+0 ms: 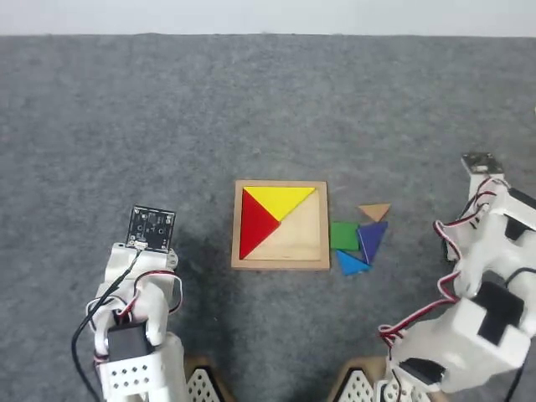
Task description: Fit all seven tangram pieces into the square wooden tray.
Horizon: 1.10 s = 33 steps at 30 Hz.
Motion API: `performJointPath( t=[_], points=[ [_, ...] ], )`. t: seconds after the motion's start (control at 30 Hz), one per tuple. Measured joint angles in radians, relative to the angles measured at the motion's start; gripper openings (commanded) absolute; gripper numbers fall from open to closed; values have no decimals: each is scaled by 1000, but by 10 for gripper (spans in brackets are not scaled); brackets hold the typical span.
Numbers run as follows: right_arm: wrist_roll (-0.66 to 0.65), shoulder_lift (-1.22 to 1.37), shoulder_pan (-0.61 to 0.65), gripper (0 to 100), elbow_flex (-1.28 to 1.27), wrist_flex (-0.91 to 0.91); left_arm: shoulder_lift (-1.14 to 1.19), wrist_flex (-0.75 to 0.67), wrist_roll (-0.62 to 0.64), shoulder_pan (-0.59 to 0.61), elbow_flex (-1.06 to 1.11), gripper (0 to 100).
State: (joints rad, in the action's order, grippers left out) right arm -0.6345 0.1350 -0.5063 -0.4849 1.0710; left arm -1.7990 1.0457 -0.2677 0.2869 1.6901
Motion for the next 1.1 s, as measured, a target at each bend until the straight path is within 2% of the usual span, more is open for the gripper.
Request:
performJointPath(
  t=[0.17,0.33,0.4,0.6,0.73,0.9,1.1],
  points=[
    [-23,34,0,194,17,-3,0,0,0,0,0,12],
    [-26,37,-5,0,23,-25,0,0,0,0,0,12],
    [-23,37,-6,27,32,-26,0,0,0,0,0,12],
    [55,38,-5,8,48,-21,0,0,0,0,0,12],
    [137,11,11,8,101,69,0,0,0,0,0,12],
    [230,-101,140,8,167,215,0,0,0,0,0,12],
    [413,-189,414,8,172,328,0,0,0,0,0,12]
  ],
)
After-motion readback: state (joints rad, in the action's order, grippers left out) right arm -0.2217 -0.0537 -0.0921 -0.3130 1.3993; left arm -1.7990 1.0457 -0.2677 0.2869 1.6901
